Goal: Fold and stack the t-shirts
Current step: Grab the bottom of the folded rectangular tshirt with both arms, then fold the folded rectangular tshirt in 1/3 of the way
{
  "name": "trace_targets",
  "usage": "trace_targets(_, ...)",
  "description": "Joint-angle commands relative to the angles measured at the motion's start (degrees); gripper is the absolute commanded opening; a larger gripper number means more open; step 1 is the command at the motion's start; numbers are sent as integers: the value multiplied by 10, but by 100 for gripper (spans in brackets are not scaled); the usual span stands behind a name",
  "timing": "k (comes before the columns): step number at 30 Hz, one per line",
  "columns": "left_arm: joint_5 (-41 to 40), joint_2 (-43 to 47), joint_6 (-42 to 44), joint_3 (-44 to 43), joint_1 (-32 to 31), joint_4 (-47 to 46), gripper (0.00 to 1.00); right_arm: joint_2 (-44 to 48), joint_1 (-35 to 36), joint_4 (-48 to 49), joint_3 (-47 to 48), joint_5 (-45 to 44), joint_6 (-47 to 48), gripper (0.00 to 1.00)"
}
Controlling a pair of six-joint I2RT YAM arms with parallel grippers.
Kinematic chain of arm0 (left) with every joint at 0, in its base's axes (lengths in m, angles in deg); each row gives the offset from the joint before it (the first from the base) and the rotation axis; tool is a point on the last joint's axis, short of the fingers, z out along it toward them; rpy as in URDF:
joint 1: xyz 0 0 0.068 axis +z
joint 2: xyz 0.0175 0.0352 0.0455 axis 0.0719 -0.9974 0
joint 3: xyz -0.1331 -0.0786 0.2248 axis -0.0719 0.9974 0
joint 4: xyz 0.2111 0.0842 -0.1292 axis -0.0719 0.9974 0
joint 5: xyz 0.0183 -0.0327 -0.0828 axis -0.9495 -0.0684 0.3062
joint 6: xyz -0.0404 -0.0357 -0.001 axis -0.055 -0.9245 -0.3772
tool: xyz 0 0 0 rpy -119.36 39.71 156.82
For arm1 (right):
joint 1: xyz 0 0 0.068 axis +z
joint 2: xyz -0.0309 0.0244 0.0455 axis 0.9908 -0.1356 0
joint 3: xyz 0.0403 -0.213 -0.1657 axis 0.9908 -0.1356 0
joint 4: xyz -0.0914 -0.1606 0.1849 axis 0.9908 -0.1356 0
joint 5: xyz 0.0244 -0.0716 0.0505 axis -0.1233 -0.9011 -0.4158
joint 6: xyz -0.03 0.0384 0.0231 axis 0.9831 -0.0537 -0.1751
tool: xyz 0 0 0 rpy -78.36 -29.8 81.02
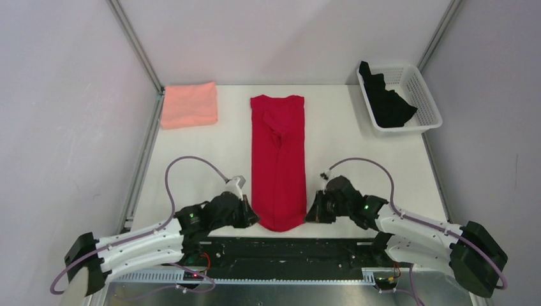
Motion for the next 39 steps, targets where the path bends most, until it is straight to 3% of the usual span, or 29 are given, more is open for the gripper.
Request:
trace_targets(1, -32, -64, 84, -73, 61, -67, 0, 6, -87, 42, 45, 34, 54, 0)
trace_targets(4, -10, -131, 134, -115, 122, -108, 0, -38, -158, 75, 76, 85, 78, 0)
trace_targets(16, 40, -335, 207, -276, 289, -145, 0, -280, -268, 62, 298, 133, 167, 0)
trace_targets(33, 83, -587, 252, -459, 375, -115, 3, -496, -345, 52, 464, 152, 189, 0)
trace_targets(36, 82, -613, 254, -482, 386, -113, 21, -534, -354, 51, 499, 164, 192, 9)
trace_targets(38, 95, -625, 260, -501, 394, -109, 35, -549, -359, 40, 526, 164, 197, 34)
trace_targets(39, 104, -626, 261, -507, 397, -108, 51, -551, -360, 35, 534, 160, 202, 58)
